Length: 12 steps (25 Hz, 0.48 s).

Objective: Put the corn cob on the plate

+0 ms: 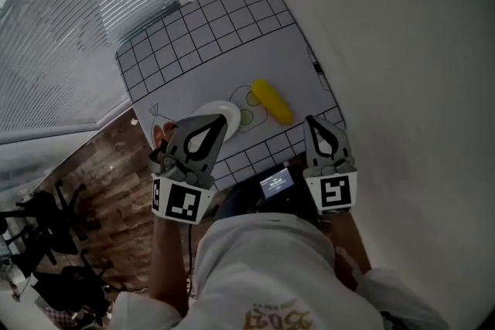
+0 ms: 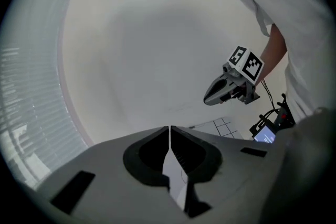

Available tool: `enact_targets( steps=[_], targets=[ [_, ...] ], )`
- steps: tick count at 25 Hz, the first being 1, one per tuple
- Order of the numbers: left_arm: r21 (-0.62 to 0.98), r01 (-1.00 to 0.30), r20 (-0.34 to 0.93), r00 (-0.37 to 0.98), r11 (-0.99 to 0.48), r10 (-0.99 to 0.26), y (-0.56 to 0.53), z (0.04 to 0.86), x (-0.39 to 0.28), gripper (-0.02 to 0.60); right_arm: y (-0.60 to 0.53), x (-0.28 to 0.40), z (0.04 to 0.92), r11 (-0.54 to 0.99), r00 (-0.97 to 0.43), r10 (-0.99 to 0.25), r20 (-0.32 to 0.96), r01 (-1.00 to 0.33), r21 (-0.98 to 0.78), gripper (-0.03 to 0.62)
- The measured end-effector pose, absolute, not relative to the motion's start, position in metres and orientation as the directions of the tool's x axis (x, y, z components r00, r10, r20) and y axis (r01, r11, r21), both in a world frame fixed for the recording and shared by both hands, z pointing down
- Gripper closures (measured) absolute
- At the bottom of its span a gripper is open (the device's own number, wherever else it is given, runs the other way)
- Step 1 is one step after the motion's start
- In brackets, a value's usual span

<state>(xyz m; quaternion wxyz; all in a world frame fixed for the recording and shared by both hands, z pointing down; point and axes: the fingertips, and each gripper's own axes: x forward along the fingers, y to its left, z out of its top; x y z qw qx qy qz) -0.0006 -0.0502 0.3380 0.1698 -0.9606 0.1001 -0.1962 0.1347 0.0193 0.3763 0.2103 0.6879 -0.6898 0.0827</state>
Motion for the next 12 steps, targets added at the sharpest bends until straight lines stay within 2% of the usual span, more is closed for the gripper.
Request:
enact_targets(
  steps=[12],
  targets=[
    [-0.407, 0.138, 0.509, 0.855, -0.903, -0.098, -0.053, 0.394, 0.050, 0.578, 0.011, 0.137, 0.433, 0.057, 0.003, -0.866, 0.501, -0.993, 0.105, 0.586]
  ],
)
